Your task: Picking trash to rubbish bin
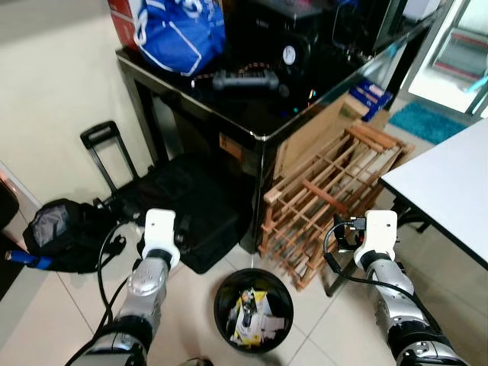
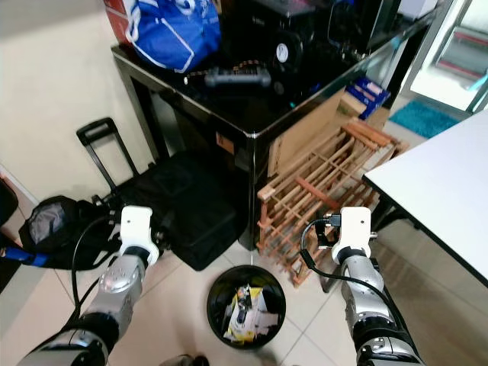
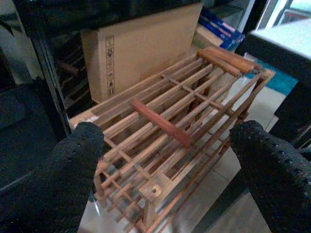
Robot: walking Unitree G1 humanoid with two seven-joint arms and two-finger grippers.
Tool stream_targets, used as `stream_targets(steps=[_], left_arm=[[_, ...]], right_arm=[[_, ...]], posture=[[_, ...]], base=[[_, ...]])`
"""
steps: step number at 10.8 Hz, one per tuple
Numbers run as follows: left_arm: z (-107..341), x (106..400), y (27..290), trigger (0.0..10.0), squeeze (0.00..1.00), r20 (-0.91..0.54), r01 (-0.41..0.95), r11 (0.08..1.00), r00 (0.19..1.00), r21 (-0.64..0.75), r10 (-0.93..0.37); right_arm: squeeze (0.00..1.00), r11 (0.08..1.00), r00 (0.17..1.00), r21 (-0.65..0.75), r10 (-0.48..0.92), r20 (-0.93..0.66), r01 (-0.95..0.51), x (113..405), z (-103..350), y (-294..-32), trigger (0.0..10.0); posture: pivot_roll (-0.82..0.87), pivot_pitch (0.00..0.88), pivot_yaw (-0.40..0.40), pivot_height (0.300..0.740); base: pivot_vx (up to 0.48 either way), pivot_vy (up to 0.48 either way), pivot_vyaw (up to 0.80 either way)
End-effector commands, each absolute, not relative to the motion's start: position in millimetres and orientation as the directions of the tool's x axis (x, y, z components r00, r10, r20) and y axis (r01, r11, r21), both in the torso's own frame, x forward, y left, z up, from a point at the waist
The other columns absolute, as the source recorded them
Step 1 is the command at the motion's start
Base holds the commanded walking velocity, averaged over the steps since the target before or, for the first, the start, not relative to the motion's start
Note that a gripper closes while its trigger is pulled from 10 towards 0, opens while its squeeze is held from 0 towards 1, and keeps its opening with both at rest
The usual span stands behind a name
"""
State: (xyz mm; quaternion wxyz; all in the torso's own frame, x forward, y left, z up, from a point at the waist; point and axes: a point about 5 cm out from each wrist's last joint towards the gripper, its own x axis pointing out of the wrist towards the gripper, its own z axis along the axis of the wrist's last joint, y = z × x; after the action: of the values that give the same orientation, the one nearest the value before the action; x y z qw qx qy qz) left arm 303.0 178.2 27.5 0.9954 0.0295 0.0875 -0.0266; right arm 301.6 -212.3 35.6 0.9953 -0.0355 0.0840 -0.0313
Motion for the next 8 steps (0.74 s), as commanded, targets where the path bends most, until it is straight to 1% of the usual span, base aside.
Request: stream_targets(steps=[1,8], left_arm=[[24.3,298.5,182.9,10.0,0.0,-0.18,0.04,0.998,0.983,0.057,-0.029],[21.8,298.0,181.7,10.0,0.0,-0.202,0.03,0.998,0.979,0.049,-0.019]], right_arm=[[0.0,0.995,0.98,-0.067,-0.083,-0.182,0.072,295.9,29.3,-214.0,10.0],[0.0,0.996,0.978,-0.063,-0.069,-0.196,0.057,295.8,26.8,-209.4,10.0]], posture=[[-0.05,0.0,0.025,0.74],[-0.04,0.039,0.019,0.74]], base=[[0.0,0.0,0.0],[0.0,0.0,0.0]])
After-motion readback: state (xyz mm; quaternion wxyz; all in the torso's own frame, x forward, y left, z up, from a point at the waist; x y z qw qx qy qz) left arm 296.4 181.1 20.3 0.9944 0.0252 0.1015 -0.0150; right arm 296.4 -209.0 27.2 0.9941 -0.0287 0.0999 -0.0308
